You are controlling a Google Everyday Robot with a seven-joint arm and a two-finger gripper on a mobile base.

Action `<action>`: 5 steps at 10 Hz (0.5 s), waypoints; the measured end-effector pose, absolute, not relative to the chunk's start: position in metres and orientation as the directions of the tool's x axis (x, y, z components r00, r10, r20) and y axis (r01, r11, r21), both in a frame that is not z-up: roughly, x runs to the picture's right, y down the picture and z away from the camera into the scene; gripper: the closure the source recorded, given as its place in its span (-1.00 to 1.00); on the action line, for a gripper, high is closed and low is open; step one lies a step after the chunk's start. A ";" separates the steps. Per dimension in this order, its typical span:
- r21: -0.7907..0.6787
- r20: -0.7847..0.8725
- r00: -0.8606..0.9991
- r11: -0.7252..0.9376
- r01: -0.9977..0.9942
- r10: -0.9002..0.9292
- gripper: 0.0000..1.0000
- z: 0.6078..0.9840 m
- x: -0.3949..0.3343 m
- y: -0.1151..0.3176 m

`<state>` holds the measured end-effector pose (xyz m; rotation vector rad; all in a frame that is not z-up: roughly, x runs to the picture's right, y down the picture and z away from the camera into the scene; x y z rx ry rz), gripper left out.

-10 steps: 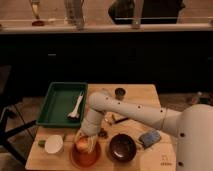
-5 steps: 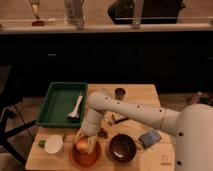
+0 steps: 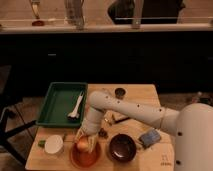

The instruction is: Place apple in red bowl

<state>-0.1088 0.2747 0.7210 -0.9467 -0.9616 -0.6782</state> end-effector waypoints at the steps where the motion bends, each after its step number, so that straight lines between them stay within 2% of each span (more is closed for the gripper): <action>1: -0.362 0.899 0.433 0.438 0.823 -0.070 -0.60 0.722 -0.109 0.275; 5: -0.372 0.898 0.436 0.429 0.824 -0.059 -0.60 0.728 -0.110 0.274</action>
